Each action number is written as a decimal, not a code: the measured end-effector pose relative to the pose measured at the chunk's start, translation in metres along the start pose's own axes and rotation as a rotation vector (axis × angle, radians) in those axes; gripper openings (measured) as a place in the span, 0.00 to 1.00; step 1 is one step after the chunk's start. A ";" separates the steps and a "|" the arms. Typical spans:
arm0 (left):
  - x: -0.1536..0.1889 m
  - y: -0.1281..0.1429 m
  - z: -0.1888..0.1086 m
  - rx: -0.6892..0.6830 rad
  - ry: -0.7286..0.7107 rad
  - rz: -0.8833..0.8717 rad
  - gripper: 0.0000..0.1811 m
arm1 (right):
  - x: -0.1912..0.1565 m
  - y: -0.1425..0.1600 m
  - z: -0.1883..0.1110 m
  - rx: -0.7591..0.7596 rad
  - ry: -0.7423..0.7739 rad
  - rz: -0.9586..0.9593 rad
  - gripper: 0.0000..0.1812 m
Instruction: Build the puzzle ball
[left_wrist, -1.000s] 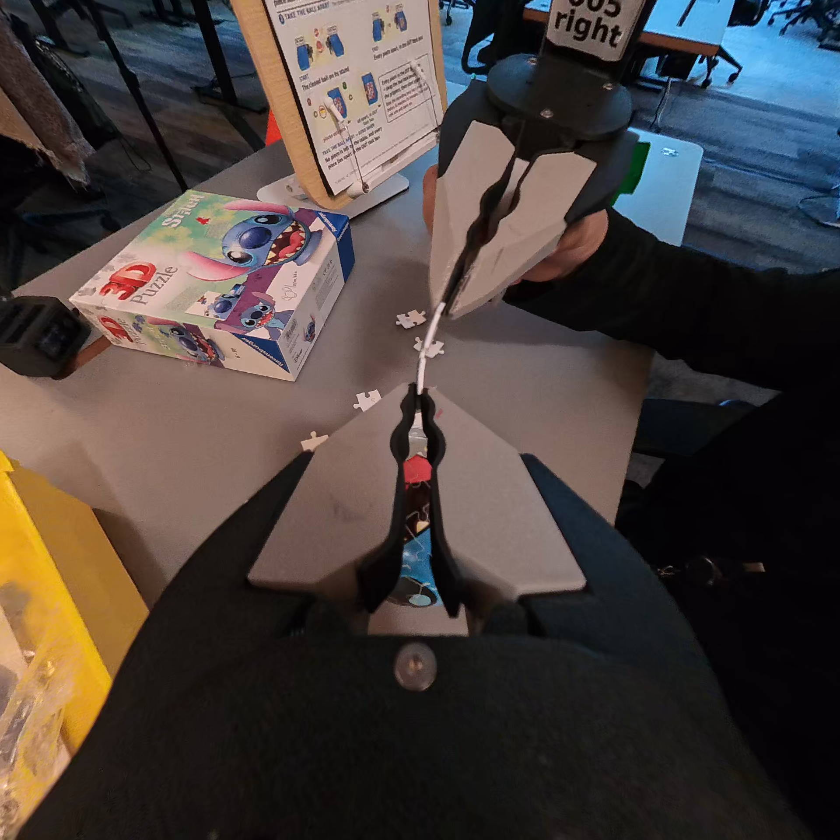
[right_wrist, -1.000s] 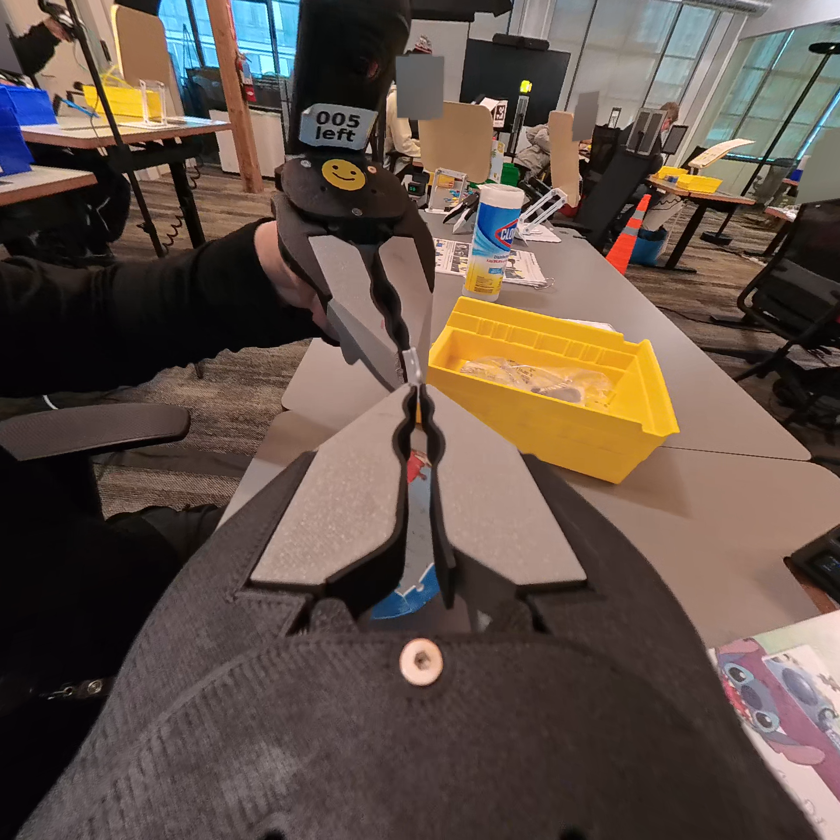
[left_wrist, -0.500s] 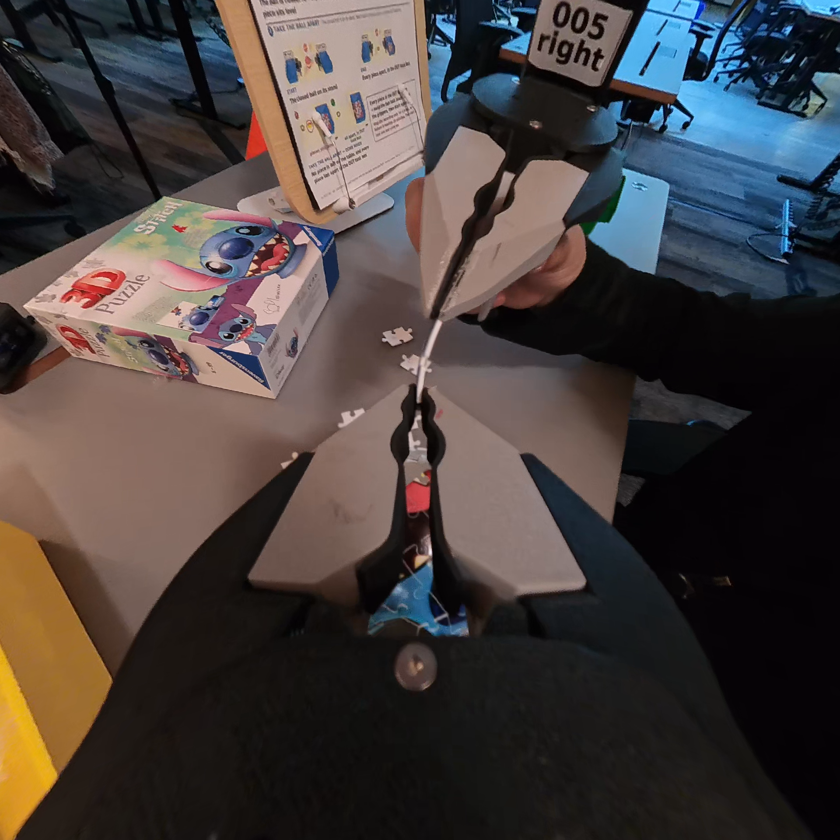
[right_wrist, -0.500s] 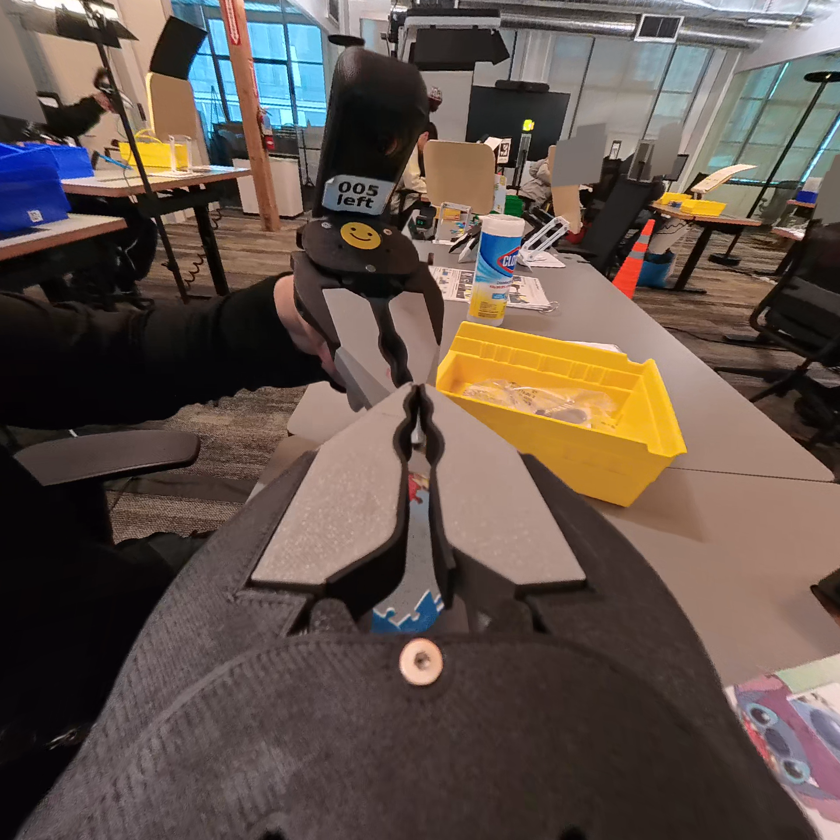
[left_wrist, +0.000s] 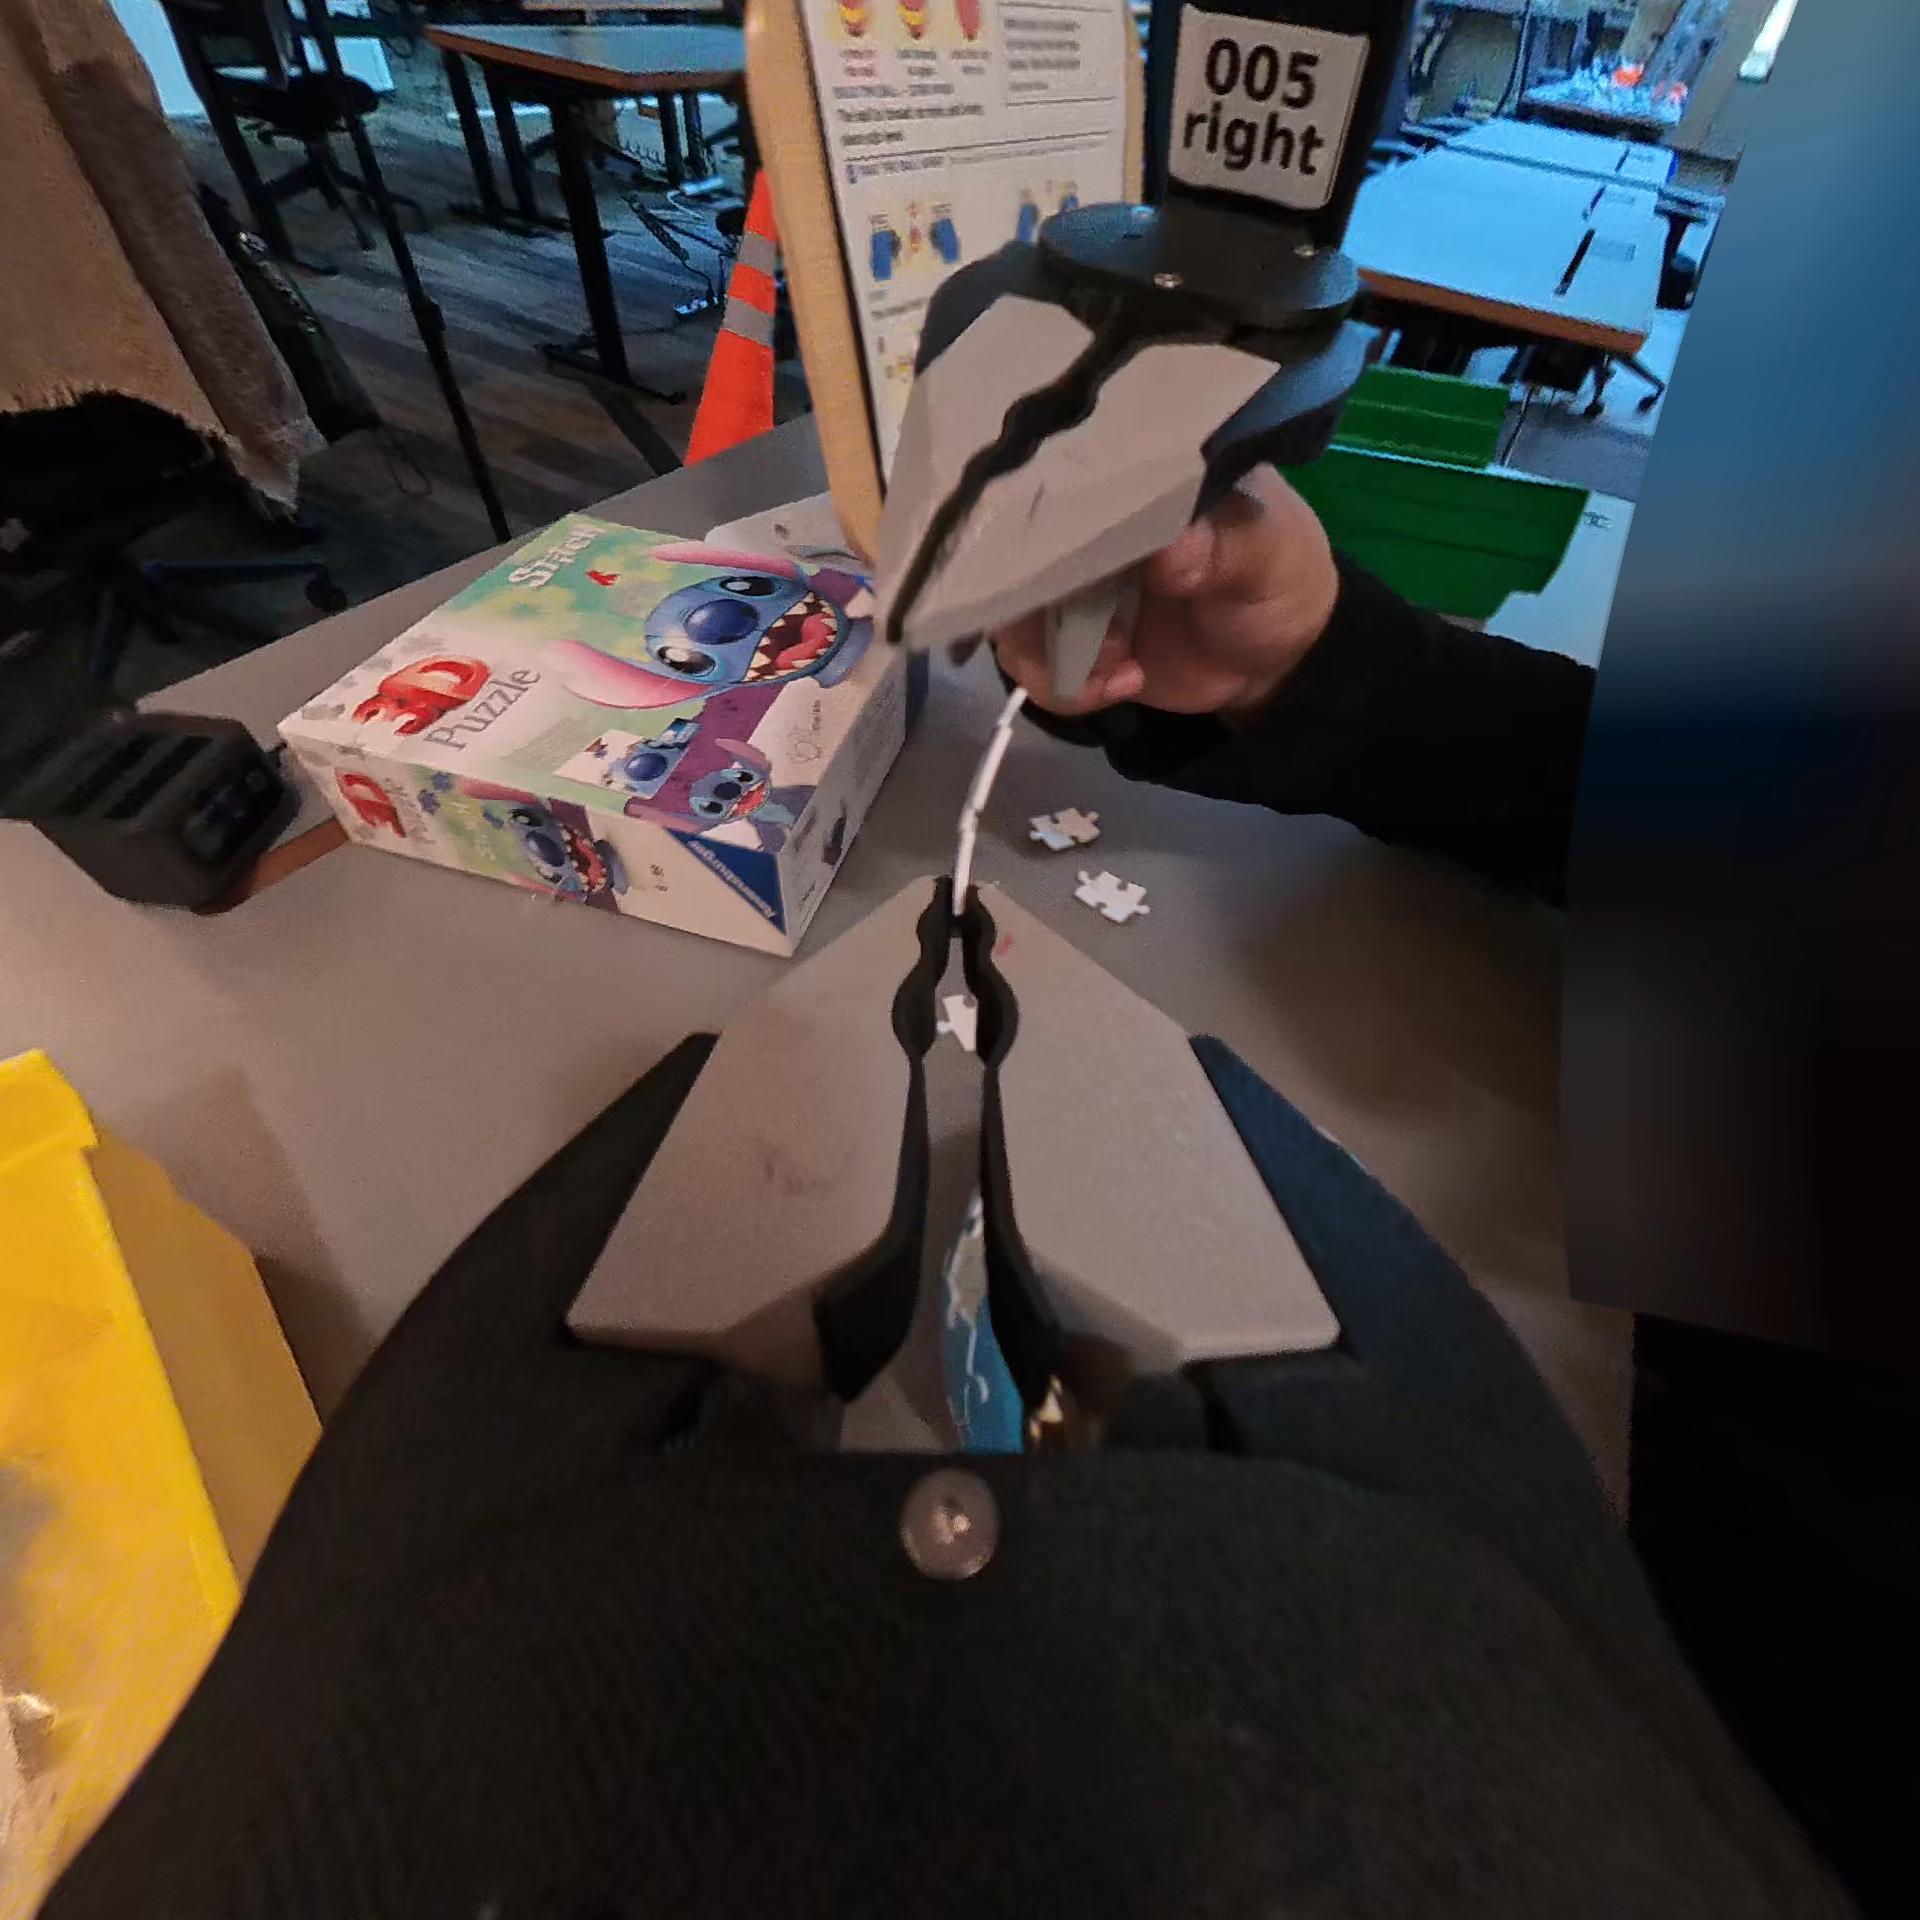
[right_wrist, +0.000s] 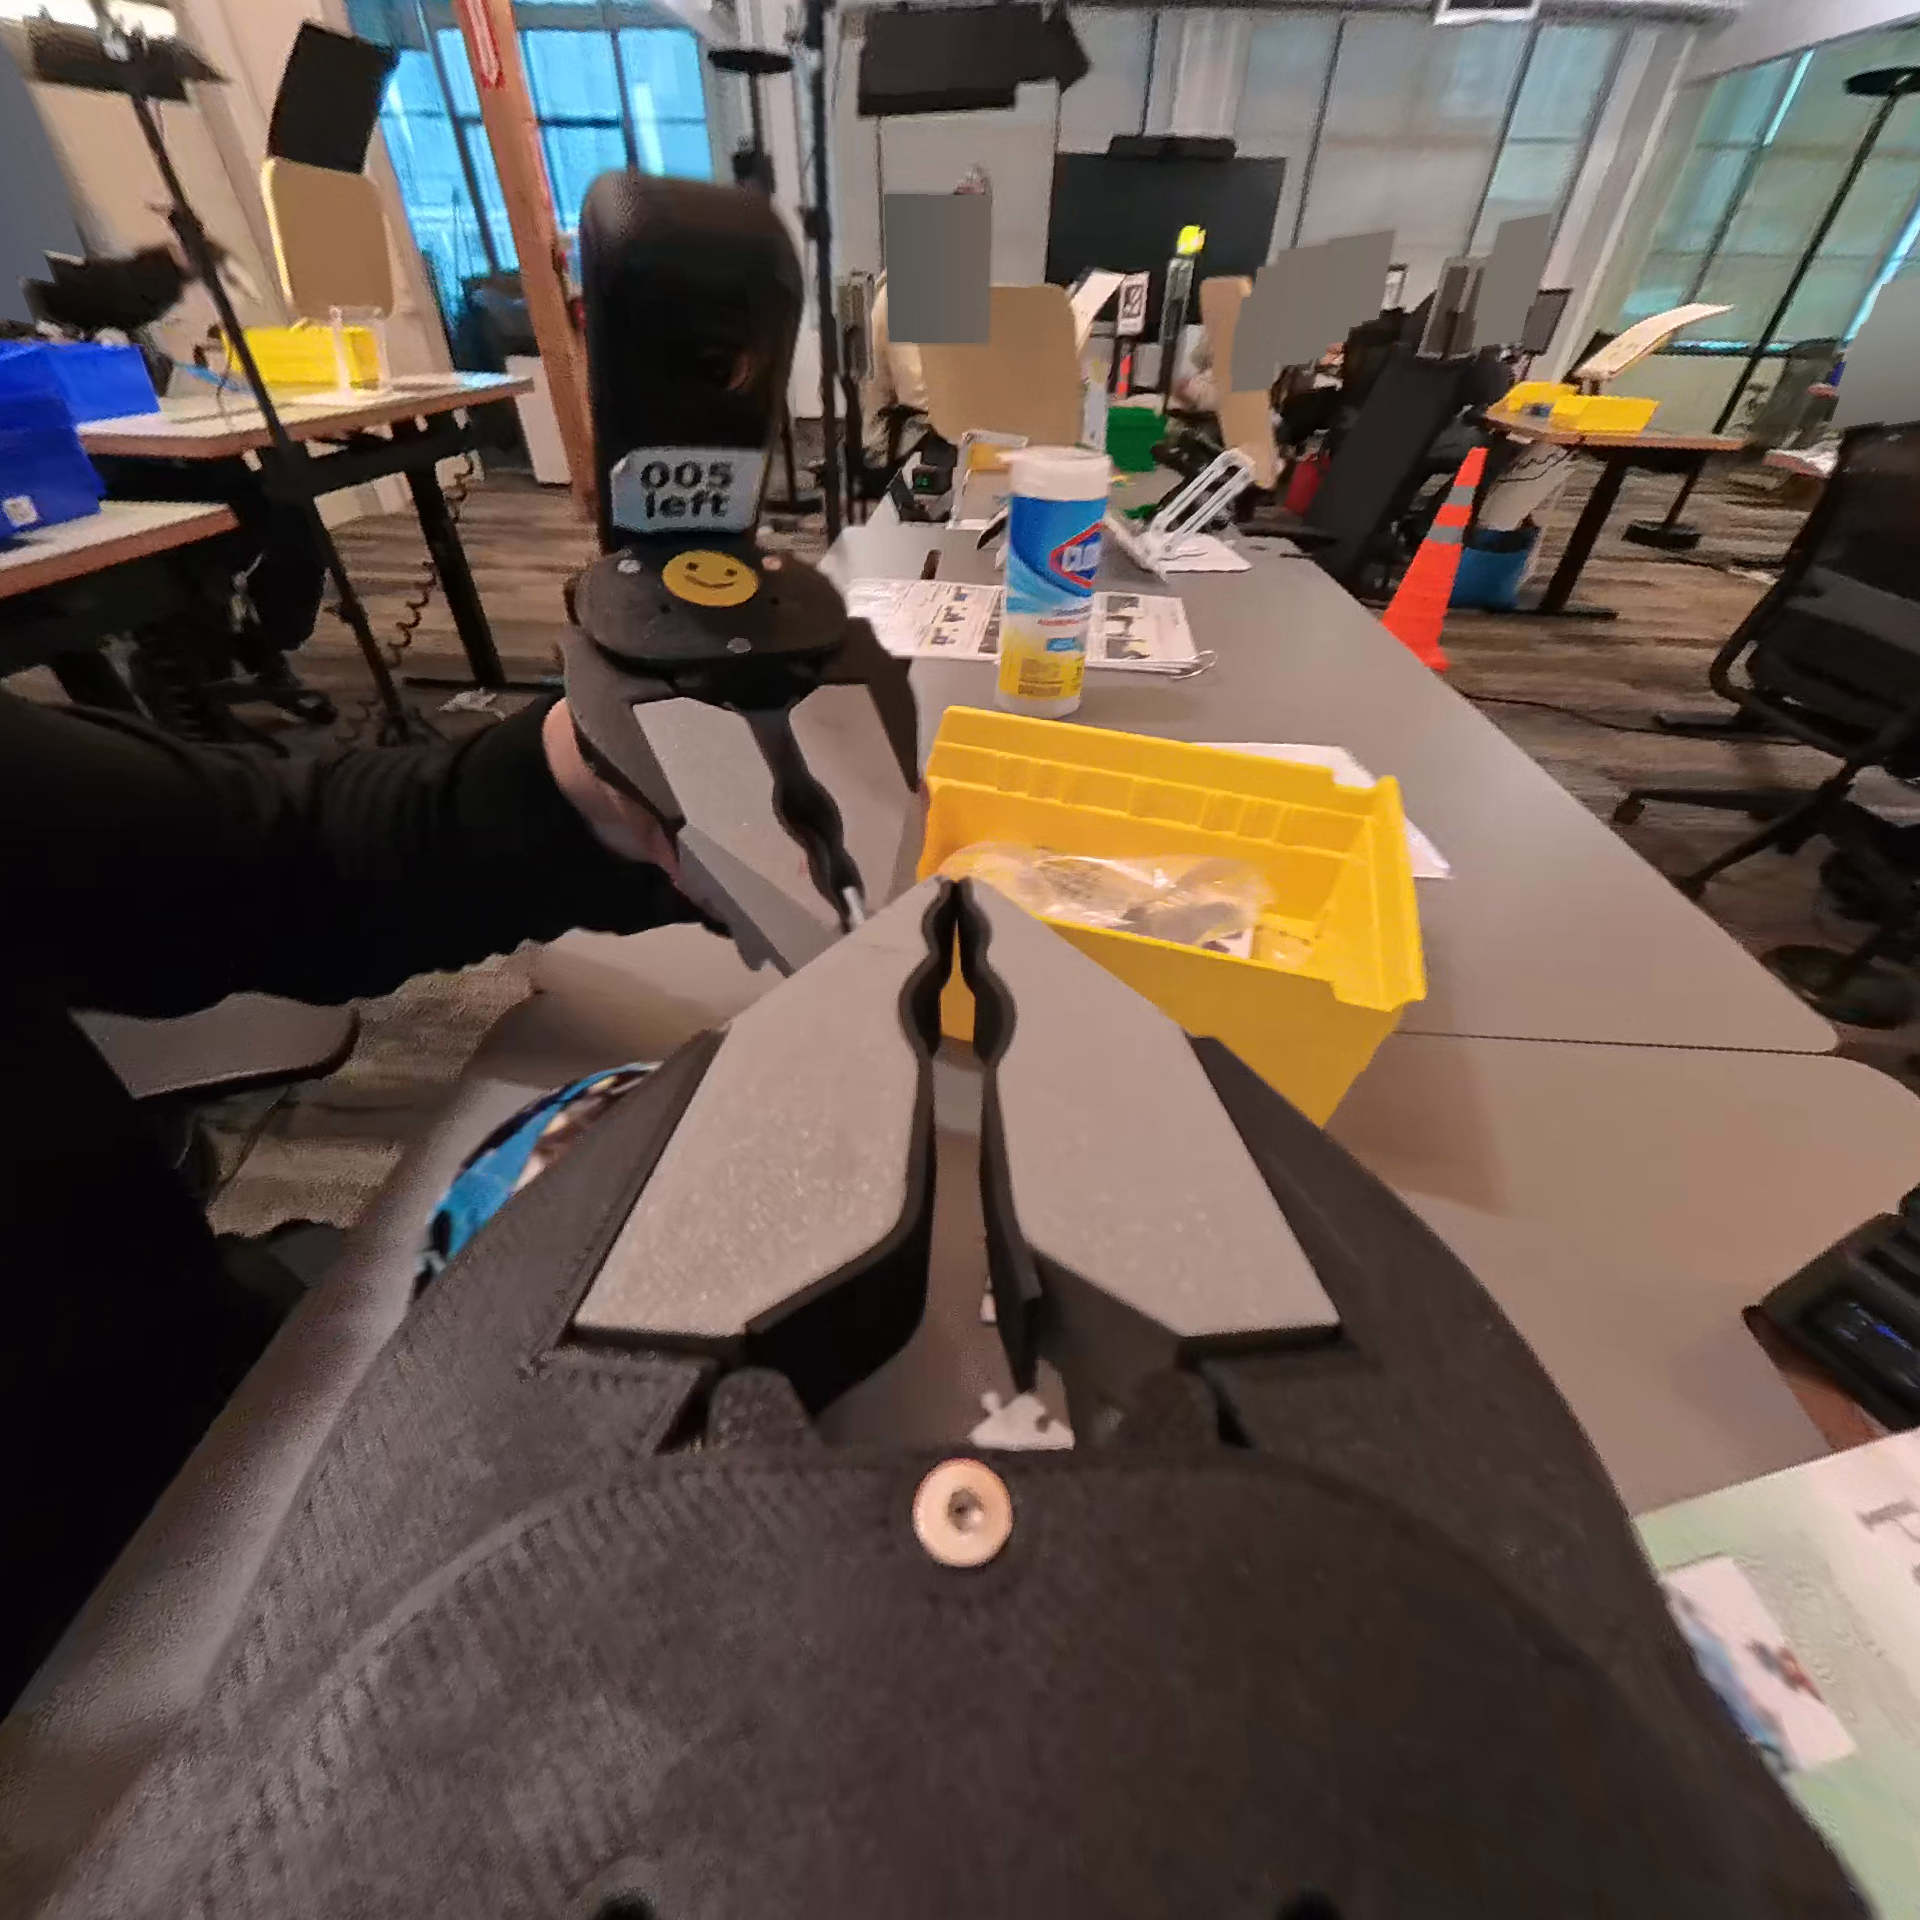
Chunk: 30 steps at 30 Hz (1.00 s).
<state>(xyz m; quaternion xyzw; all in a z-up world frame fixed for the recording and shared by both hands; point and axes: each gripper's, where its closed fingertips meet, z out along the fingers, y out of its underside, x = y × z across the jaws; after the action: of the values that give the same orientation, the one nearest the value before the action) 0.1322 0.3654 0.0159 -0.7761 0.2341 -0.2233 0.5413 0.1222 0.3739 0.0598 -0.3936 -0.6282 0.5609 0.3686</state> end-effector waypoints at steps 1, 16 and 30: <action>-0.006 0.003 -0.003 0.005 -0.004 -0.025 0.00 | 0.008 0.000 -0.002 0.011 0.000 0.006 0.00; -0.006 0.037 -0.011 -0.188 -0.195 -0.082 0.00 | -0.022 0.054 0.028 -0.070 -0.208 0.116 0.06; 0.001 0.036 -0.005 -0.252 -0.185 -0.113 0.00 | -0.024 0.048 0.016 -0.077 -0.207 0.042 0.00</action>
<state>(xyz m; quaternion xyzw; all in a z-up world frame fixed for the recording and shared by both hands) 0.1250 0.3500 -0.0166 -0.8671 0.1654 -0.1500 0.4453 0.1218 0.3490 0.0097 -0.3603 -0.6756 0.5817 0.2745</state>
